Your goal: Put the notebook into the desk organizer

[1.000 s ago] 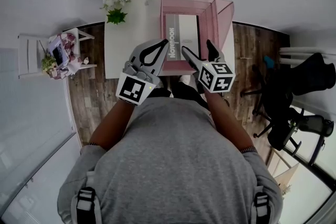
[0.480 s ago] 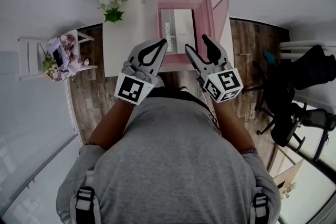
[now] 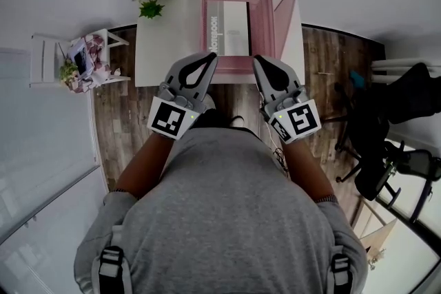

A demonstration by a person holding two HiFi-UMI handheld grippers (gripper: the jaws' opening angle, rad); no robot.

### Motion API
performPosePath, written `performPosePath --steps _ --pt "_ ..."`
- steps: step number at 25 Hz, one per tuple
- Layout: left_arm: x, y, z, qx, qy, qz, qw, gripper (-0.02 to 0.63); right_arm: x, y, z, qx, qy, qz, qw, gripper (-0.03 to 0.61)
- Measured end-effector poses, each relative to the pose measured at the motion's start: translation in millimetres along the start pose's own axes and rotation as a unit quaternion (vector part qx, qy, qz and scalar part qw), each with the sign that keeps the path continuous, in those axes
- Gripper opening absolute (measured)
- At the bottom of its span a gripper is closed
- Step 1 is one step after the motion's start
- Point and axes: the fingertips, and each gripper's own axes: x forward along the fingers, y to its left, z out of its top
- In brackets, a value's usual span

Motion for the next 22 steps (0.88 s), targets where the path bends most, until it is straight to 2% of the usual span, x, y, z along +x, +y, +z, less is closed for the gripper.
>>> performPosePath --steps 12,22 --pt "-28.6 -50.2 13.0 0.011 -0.019 0.03 0.9993 0.02 -57.7 27.6 8.6 -0.048 -0.027 0.028 0.998 0.006" --pt "-38.7 -58.2 17.2 0.018 -0.027 0.036 0.9988 0.02 -68.7 30.0 15.8 -0.058 -0.039 0.028 0.997 0.006"
